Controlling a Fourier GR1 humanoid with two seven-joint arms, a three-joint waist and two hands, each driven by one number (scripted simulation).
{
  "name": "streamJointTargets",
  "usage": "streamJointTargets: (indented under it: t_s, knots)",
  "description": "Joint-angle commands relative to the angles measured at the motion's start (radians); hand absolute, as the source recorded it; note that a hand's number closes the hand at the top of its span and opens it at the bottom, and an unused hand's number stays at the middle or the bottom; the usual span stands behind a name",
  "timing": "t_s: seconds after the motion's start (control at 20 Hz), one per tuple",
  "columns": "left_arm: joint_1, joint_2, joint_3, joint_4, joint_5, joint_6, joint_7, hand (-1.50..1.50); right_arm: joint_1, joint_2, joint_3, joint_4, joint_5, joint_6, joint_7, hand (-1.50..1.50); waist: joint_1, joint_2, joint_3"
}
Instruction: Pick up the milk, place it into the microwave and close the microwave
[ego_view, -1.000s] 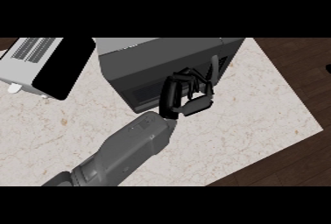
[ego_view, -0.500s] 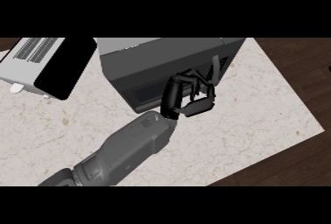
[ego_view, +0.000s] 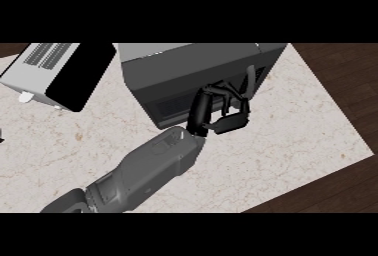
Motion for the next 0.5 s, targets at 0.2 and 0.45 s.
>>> streamJointTargets:
  t_s: [0.2,0.45]
  knots:
    - [0.043,0.002,0.058,0.15,0.083,0.037,0.037,-1.5,0.036,-0.028,-0.031,-0.02,-0.04,-0.006,0.007,-1.5,0.045,0.006,-0.006]
    - [0.048,0.002,0.047,0.154,0.113,0.022,0.031,-1.5,0.078,-0.049,-0.039,-0.044,-0.054,-0.003,0.023,-1.5,0.048,0.002,-0.006]
